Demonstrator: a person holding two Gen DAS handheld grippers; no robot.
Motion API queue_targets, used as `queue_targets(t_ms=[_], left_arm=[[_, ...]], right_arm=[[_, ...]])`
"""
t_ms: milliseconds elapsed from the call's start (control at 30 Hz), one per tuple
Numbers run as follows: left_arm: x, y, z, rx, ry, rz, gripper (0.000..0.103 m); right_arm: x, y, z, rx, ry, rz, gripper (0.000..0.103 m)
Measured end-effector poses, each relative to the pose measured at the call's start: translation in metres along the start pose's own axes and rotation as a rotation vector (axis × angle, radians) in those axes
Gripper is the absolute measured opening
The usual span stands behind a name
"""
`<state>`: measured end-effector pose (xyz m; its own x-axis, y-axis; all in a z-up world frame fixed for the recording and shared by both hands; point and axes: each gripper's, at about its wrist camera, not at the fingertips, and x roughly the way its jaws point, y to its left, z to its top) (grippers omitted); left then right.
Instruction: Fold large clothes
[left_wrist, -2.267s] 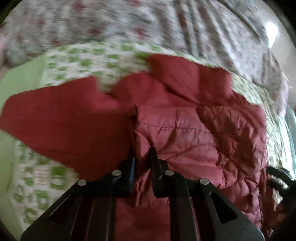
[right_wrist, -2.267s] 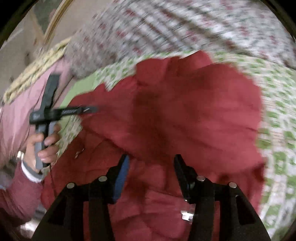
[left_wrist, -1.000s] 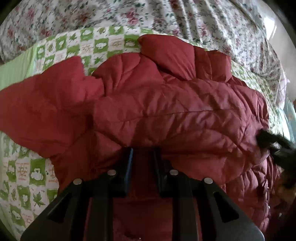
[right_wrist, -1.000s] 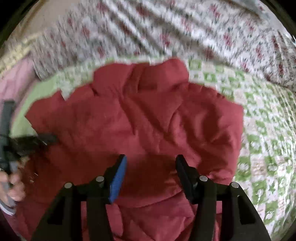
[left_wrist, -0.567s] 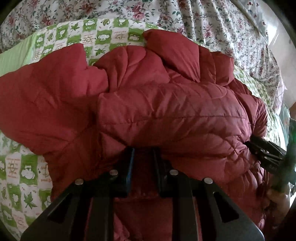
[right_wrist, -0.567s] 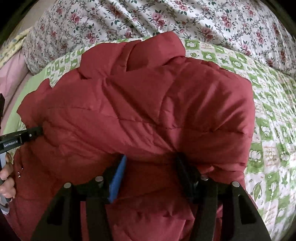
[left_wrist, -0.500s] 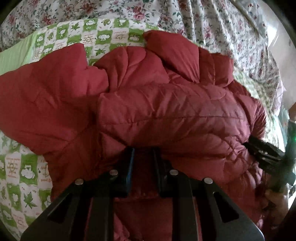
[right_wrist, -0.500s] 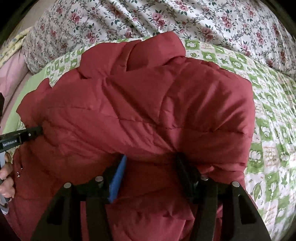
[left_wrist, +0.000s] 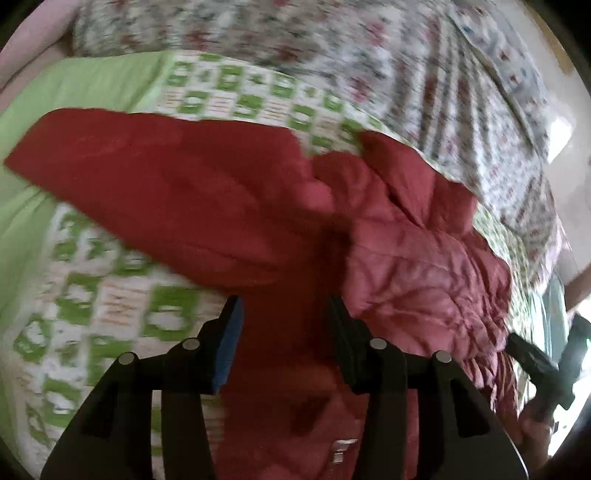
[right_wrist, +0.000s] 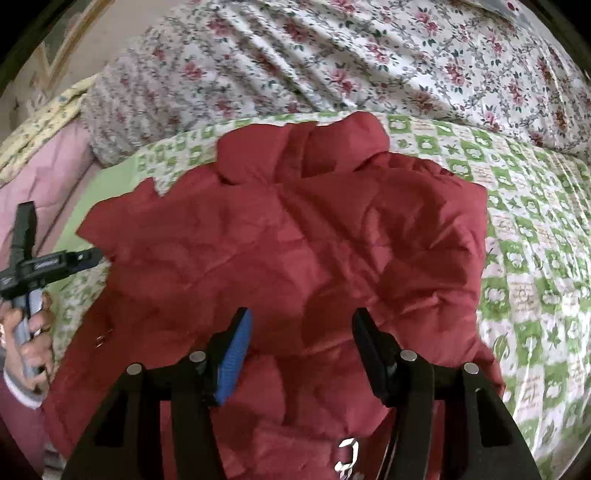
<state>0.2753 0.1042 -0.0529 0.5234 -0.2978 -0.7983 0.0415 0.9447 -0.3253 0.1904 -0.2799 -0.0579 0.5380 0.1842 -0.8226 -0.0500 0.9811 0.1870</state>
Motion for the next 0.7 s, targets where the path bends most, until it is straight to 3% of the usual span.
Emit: queue_targets(t_ms=[467, 500, 567, 700], left_arm=[[0.001, 0.123, 0.03, -0.296, -0.032, 0.057, 0.045], [0.002, 0.132, 0.035, -0.318, -0.034, 0.057, 0.047], [0.006, 0.151, 0.046, -0.356, -0.029, 0.07, 0.061], [0.011, 0.188, 0.063, -0.46, -0.055, 0.108, 0.064]], right_arm=[[-0.037, 0.028, -0.021, -0.035, -0.022, 0.082, 0.062], [-0.039, 0.029, -0.022, -0.036, -0.023, 0.089, 0.062], [-0.042, 0.033, -0.026, -0.033, -0.021, 0.108, 0.063], [-0.044, 0.04, -0.037, -0.04, -0.002, 0.124, 0.063]])
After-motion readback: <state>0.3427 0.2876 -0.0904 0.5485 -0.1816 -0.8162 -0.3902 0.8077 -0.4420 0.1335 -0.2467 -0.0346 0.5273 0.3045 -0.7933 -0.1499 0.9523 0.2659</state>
